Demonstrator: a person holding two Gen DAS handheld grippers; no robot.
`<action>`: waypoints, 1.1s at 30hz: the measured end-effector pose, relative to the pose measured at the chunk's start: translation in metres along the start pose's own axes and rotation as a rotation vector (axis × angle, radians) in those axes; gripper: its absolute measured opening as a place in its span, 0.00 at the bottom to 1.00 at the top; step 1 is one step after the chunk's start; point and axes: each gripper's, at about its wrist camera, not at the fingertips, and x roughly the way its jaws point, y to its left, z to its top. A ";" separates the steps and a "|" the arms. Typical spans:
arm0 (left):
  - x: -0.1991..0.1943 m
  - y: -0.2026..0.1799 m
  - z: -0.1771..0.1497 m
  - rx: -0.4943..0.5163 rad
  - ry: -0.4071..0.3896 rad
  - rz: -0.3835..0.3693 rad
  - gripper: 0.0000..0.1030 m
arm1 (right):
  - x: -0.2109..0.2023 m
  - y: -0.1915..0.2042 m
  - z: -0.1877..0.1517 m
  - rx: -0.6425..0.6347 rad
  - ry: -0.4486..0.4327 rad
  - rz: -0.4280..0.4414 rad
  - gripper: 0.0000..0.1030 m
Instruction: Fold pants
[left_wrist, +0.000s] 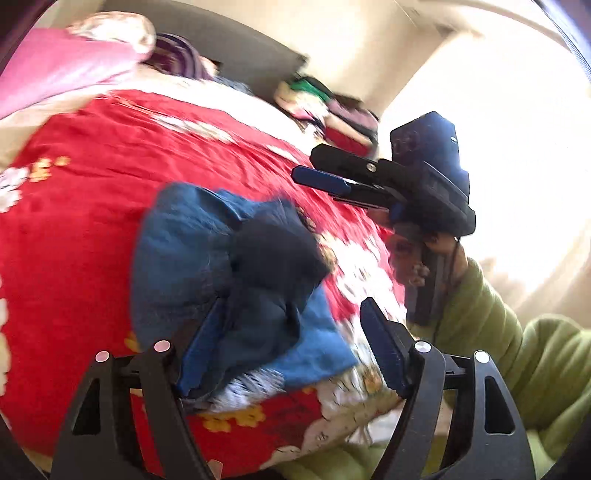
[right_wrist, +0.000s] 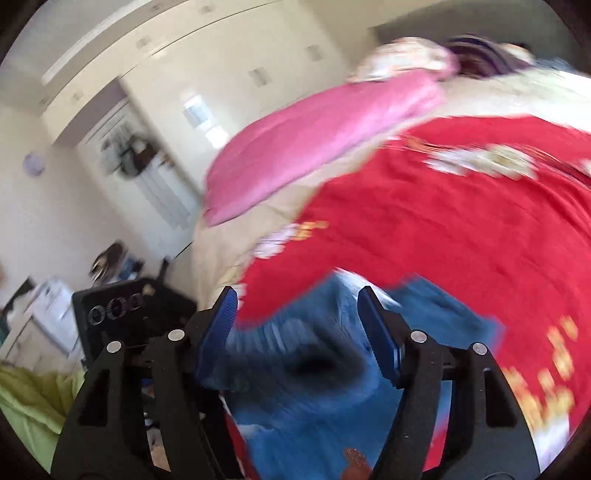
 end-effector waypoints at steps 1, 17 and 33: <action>0.003 -0.003 -0.002 0.009 0.020 -0.003 0.71 | -0.008 -0.006 -0.007 0.021 -0.003 -0.031 0.59; 0.010 -0.010 -0.006 0.056 0.061 0.155 0.71 | 0.025 -0.029 -0.071 0.068 0.178 -0.237 0.51; -0.011 -0.001 -0.001 0.036 0.016 0.298 0.31 | 0.027 0.014 -0.012 -0.110 0.122 -0.208 0.55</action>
